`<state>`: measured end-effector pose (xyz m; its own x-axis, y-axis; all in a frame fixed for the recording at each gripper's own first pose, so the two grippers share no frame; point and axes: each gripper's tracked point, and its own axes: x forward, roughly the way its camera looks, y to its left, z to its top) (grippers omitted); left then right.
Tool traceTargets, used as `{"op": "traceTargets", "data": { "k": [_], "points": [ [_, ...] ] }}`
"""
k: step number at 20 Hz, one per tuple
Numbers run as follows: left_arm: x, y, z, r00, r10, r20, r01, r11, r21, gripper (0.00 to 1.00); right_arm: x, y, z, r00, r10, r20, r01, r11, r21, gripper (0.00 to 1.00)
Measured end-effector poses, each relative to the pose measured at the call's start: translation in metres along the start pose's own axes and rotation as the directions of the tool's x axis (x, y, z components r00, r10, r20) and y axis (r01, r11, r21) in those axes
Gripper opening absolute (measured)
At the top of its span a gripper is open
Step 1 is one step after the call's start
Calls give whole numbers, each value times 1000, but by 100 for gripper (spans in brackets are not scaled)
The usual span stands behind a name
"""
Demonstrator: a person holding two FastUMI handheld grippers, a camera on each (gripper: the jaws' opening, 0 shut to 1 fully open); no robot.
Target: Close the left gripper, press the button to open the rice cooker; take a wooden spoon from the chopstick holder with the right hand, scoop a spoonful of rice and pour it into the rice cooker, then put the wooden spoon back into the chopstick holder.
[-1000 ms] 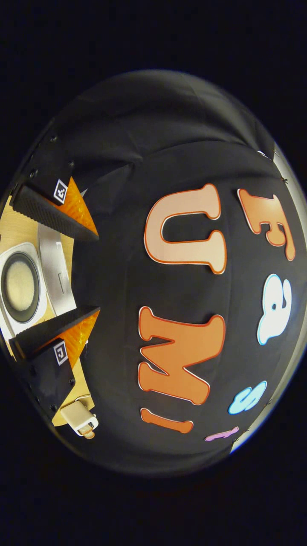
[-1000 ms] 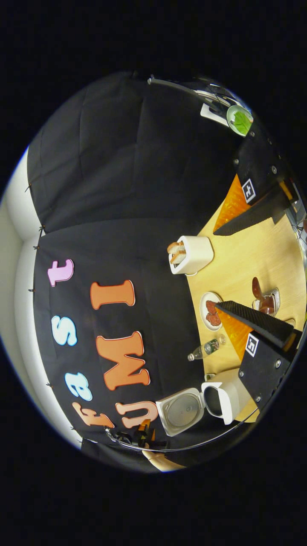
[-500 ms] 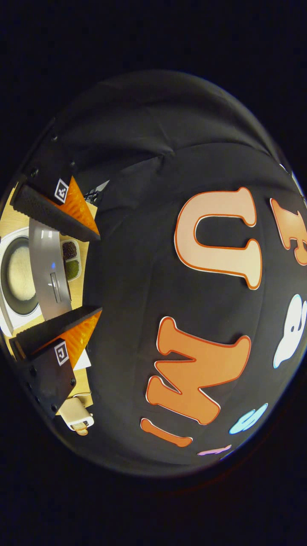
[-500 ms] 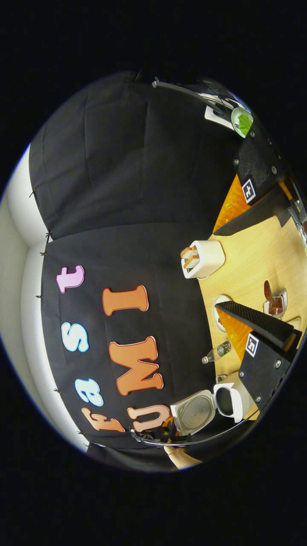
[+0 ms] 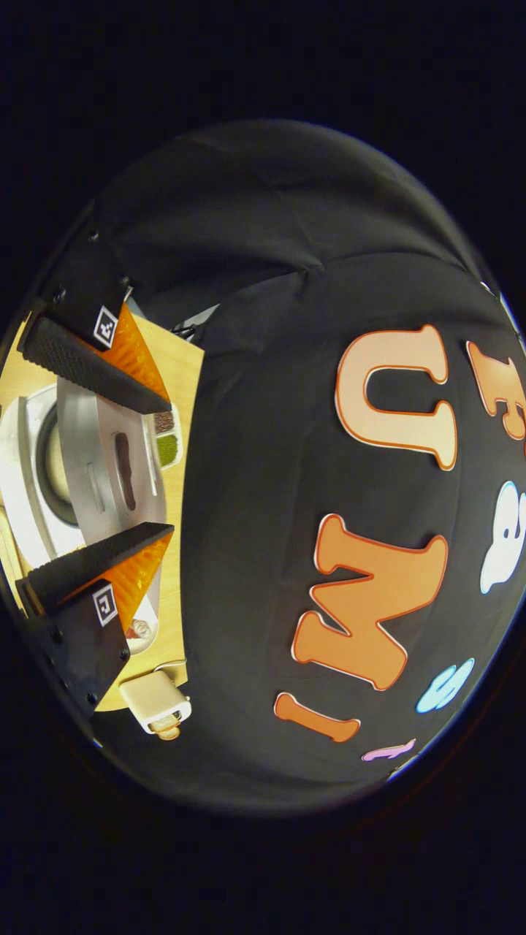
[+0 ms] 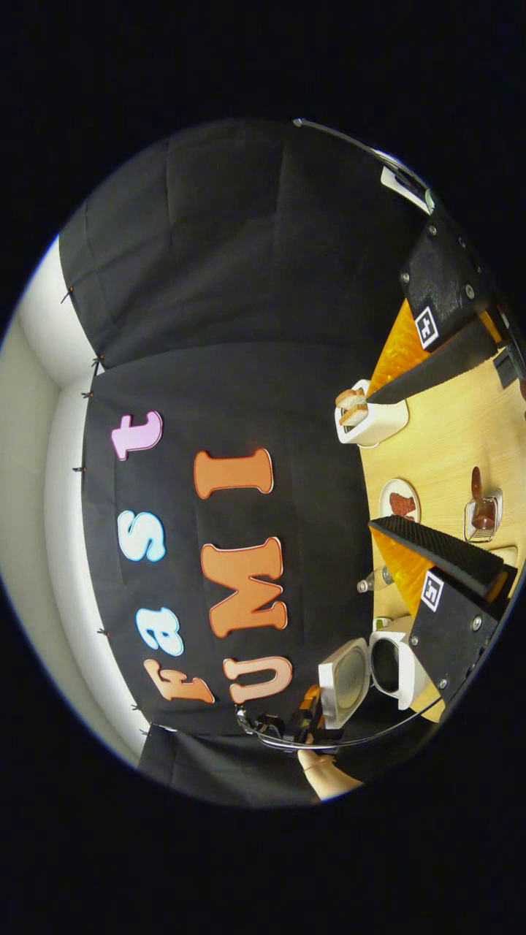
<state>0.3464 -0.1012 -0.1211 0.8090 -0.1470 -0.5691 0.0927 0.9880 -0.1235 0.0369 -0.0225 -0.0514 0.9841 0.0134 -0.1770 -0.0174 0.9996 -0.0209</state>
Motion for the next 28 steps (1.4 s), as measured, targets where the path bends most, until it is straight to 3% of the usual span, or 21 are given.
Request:
{"op": "traceTargets", "data": {
  "k": [3, 5, 9, 14, 22, 26, 28],
  "points": [
    [-4, -9, -58, 999, 26, -29, -26, 1000, -9, 100, 5, -3, -2, 998, 57, -15, -57, 998, 6, 95],
    [-4, -4, -85, 996, 85, -2, -85, 996, 12, 100, 7, -4, -5, 996, 89, -29, -89, 996, 19, 95],
    [-1, -1, -128, 985, 168, 25, -168, 986, 9, 100, 6, -13, -12, 991, 120, -50, -120, 993, 3, 95],
    [11, 3, -164, 978, 208, 3, -208, 978, -9, 100, 14, -20, -19, 987, 142, -75, -143, 990, -4, 95],
    [17, 0, -173, 976, 213, 45, -213, 977, 2, 100, 27, -30, -44, 981, 139, -133, -141, 990, -9, 95],
    [3, 0, -172, 974, 225, 20, -225, 974, -2, 100, 28, -40, -37, 986, 123, -116, -123, 992, 8, 95],
    [-16, -3, -149, 974, 213, 82, -215, 977, 8, 100, 26, -44, -27, 988, 117, -98, -116, 993, 13, 95]
  ]
}}
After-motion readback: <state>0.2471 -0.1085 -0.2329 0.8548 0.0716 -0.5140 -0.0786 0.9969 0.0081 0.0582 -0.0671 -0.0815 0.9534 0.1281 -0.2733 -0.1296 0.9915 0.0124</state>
